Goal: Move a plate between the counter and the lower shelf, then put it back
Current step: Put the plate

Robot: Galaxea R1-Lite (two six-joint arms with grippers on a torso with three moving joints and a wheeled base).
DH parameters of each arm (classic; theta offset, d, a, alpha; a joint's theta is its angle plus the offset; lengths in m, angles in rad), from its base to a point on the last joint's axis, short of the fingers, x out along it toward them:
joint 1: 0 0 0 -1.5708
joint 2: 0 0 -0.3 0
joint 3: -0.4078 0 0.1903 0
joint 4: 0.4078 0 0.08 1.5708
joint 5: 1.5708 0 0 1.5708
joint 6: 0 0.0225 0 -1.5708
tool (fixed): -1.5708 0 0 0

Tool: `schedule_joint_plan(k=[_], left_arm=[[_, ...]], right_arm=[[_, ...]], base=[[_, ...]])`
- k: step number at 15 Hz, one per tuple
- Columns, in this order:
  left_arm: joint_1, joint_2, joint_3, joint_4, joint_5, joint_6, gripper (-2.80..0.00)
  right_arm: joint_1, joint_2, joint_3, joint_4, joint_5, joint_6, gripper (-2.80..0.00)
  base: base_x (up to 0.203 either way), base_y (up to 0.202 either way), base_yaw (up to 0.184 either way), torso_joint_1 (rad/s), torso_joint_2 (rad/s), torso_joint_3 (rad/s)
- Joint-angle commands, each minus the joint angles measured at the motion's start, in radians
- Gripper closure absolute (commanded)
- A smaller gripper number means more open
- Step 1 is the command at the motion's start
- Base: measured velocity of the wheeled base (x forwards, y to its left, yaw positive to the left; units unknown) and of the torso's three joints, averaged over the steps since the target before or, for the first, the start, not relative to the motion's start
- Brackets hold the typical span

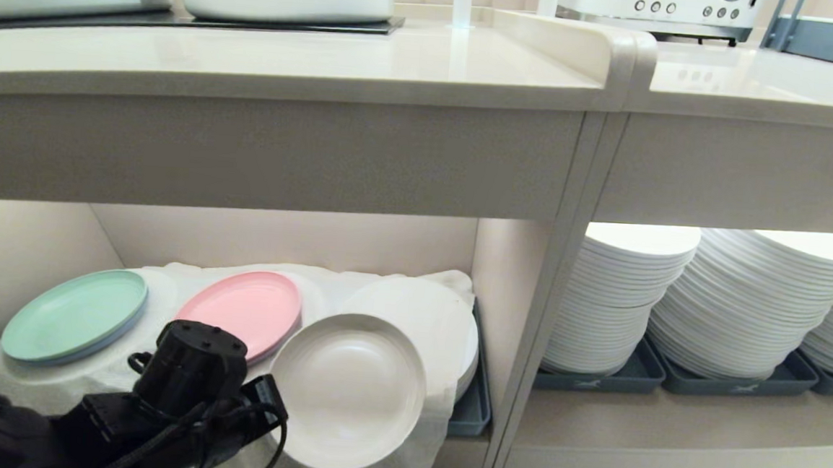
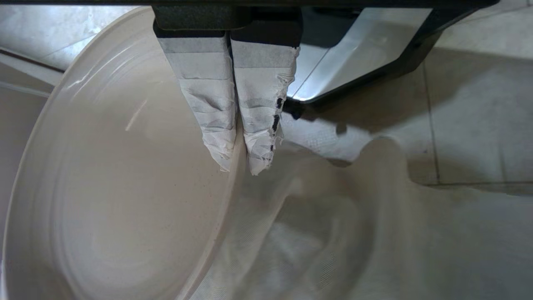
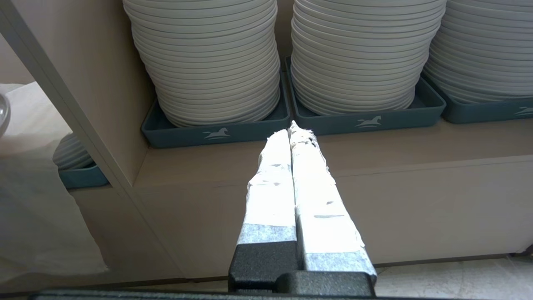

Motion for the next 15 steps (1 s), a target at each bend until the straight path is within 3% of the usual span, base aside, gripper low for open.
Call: schedule_joint_plan(k=[1, 7, 12, 15], left_arm=[[0.005, -0.075, 0.008, 0.044, 0.002, -0.003, 0.00], [0.004, -0.274, 0.003, 0.279, -0.010, 0.000, 0.00], [-0.005, -0.473, 0.002, 0.466, -0.081, 0.008, 0.00], [-0.005, -0.609, 0.011, 0.576, -0.154, 0.089, 0.00]], right_arm=[[0.000, 0.000, 0.000, -0.001, 0.000, 0.000, 0.00], [0.000, 0.000, 0.000, -0.001, 0.000, 0.000, 0.00], [0.000, 0.000, 0.000, -0.001, 0.000, 0.000, 0.00], [0.000, 0.000, 0.000, -0.001, 0.000, 0.000, 0.00]], base=[[0.000, 0.000, 0.000, 0.000, 0.00, 0.000], [0.000, 0.000, 0.000, 0.000, 0.00, 0.000], [0.000, 0.000, 0.000, 0.000, 0.00, 0.000], [0.000, 0.000, 0.000, 0.000, 0.00, 0.000]])
